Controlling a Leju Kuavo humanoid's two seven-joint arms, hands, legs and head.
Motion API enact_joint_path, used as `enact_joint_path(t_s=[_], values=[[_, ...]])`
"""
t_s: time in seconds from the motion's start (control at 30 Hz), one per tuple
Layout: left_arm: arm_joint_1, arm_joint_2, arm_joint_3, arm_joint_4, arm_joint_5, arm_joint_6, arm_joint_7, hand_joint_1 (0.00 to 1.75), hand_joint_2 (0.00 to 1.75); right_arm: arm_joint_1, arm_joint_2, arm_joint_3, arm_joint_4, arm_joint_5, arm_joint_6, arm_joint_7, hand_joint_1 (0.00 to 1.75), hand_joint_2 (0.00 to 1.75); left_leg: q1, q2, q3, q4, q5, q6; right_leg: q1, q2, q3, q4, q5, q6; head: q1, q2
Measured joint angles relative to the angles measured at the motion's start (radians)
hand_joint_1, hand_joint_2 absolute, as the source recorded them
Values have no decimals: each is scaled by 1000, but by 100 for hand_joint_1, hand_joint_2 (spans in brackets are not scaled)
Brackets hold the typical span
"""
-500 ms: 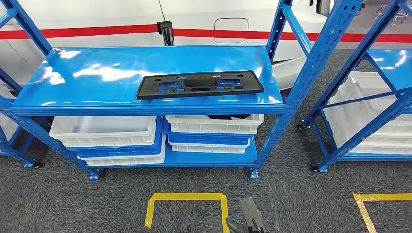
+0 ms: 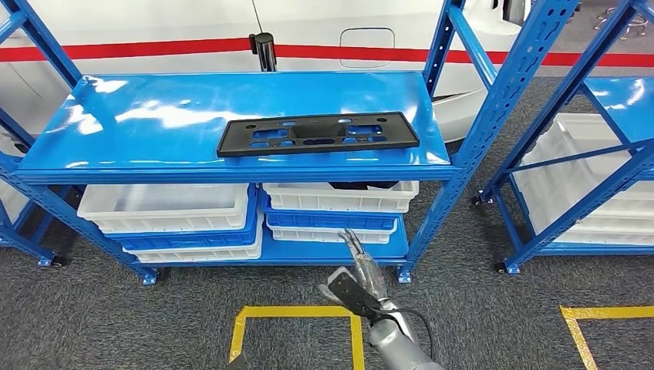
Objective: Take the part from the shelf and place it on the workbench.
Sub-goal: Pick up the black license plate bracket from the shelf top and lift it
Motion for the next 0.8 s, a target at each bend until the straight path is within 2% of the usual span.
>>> enact_joint_path(t_s=[0.13, 0.3, 0.53, 0.8], values=[[-7, 0, 0, 1, -15, -8, 3, 0, 175, -32, 1, 97, -44, 65, -68, 6, 0, 175, 0, 0, 0, 0, 0, 0, 0, 0, 0, 0, 0, 0, 0, 0], [-10, -1, 3, 2, -26, -10, 11, 0, 175, -40, 5, 149, -142, 207, -126, 47, 0, 175, 0, 0, -1, 0, 0, 0, 0, 0, -1, 0, 0, 0, 0, 0], [-11, -2, 8, 3, -32, -3, 16, 0, 175, 2, 21, 162, -338, 385, -169, 68, 0, 175, 0, 0, -1, 0, 0, 0, 0, 0, -1, 0, 0, 0, 0, 0], [-11, -3, 15, 3, -43, 6, 19, 0, 175, 77, 49, 154, -584, 538, -196, 47, 0, 175, 0, 0, -1, 0, 0, 0, 0, 0, -1, 0, 0, 0, 0, 0]])
